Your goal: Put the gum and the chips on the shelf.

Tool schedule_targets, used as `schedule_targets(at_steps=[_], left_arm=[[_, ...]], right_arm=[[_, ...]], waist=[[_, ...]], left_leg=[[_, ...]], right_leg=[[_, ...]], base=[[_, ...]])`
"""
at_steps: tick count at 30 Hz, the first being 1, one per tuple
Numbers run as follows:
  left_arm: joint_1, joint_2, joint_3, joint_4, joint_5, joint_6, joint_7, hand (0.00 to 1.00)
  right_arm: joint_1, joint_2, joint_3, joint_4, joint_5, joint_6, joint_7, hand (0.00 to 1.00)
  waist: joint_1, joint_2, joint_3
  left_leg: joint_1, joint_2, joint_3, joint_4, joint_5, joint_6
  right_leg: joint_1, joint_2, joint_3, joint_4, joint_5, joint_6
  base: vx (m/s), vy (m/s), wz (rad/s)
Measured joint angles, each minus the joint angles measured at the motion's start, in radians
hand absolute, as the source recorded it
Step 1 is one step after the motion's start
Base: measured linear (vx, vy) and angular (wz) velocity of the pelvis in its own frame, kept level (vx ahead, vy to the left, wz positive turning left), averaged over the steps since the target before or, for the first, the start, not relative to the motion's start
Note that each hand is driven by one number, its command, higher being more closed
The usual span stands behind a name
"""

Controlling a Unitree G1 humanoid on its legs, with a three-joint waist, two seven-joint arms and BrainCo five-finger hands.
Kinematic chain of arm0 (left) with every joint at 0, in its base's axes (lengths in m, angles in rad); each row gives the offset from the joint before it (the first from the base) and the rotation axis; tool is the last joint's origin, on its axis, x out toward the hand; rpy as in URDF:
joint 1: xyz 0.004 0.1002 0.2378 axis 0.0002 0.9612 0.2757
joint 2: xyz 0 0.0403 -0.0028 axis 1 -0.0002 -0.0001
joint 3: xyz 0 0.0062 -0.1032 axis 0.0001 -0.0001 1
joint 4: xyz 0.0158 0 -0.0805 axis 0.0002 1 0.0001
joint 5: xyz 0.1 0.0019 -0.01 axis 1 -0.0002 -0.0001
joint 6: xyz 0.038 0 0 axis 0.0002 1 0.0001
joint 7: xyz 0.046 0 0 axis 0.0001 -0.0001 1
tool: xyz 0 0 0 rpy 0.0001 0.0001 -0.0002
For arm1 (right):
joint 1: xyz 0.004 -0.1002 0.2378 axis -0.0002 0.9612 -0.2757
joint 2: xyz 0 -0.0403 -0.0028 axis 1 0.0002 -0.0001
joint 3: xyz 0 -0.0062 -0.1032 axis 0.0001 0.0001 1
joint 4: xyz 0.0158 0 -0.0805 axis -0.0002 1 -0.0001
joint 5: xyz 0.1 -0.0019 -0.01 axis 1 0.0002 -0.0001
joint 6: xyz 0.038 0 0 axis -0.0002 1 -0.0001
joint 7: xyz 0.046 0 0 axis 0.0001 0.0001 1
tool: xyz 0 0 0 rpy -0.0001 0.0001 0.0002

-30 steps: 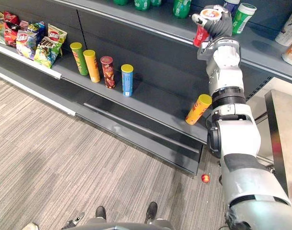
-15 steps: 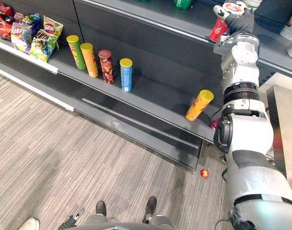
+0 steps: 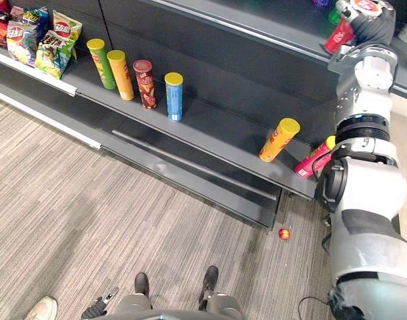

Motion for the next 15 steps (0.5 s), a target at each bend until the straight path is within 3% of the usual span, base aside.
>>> schedule_targets(at_steps=[15], left_arm=[[-0.026, 0.006, -0.029, -0.012, -0.004, -0.002, 0.022, 0.00]], right_arm=[[-0.046, -0.014, -0.019, -0.006, 0.000, -0.031, -0.024, 1.00]], waist=[[-0.011, 0.006, 0.031]], left_leg=[[-0.042, -0.003, -0.028, 0.000, 0.018, 0.014]], right_leg=[[-0.049, -0.007, -0.014, 0.020, 0.003, 0.004]], base=[[0.03, 0.001, 0.02]])
